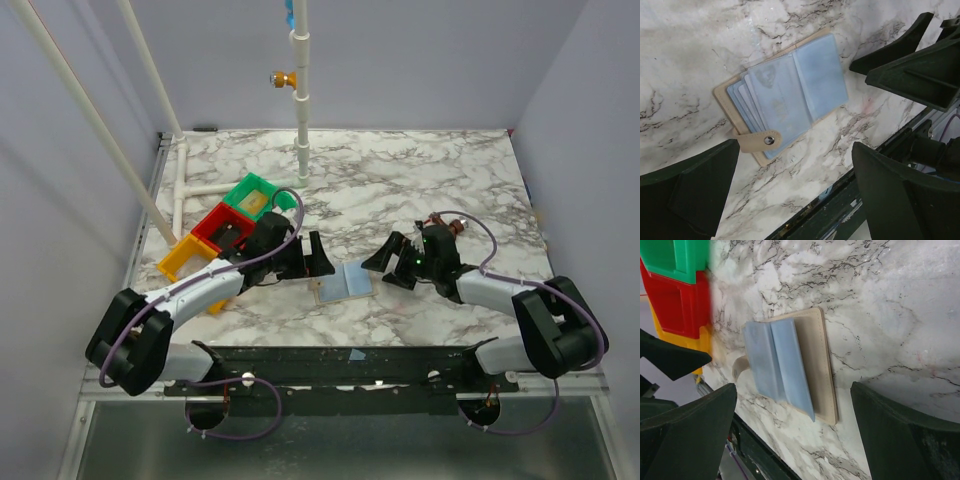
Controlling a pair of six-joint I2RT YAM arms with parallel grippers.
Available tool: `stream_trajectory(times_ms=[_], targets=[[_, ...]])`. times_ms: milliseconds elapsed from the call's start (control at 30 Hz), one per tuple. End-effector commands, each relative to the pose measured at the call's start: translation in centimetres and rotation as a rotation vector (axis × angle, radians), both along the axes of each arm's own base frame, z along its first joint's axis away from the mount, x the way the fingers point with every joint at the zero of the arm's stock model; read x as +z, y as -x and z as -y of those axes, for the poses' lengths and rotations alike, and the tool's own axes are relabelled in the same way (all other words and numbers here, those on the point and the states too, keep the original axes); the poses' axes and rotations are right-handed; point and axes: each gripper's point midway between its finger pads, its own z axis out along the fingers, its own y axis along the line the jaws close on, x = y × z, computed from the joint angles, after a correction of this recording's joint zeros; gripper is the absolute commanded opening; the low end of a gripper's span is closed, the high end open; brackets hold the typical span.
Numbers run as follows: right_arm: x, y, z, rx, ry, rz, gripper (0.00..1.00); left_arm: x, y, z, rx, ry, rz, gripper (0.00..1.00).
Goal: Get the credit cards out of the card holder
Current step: Close the card holder at the center of the board.
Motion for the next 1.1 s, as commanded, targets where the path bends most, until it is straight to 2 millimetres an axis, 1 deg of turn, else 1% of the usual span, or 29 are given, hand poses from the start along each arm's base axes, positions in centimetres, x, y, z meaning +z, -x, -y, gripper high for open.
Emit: stream_trajectory(times_ms=[0,200,367,500,633,900,1067], targets=[[-0.5,0.3,-0.2,0.007,-0.023,-0.011,1.00,-1.8,0.2,0.8,0.006,0.053,-0.053,0.99],[-0.8,0.7,-0.7,0.014,-0.033,-0.032,1.00,-3.7,0.2,1.8,0.003,0.091,-0.107,0.99],[-0.7,1.2,-1.5,0.026,-0.057,-0.053,1.00,-4.6,0.1,2.2,0.007,0.097,-0.140,0.99],[-0.3,1.5,-2.3,0.043,-0.099,-0.065,1.00,-5.0,0.1,2.4,0.007,0.102,-0.155,0.99],[1.0,1.4,-2.9,0.051,-0.146,-0.062,1.00,-5.0,0.0,2.5,0.006,0.108,-0.159,0.99],[4.5,1.0,-3.7,0.050,-0.230,-0.029,1.00,-4.3,0.0,2.7,0.001,0.124,-0.147,0.99],[5.2,0.9,-4.0,0.051,-0.261,-0.028,1.00,-3.9,0.0,2.8,-0.006,0.132,-0.141,0.99]])
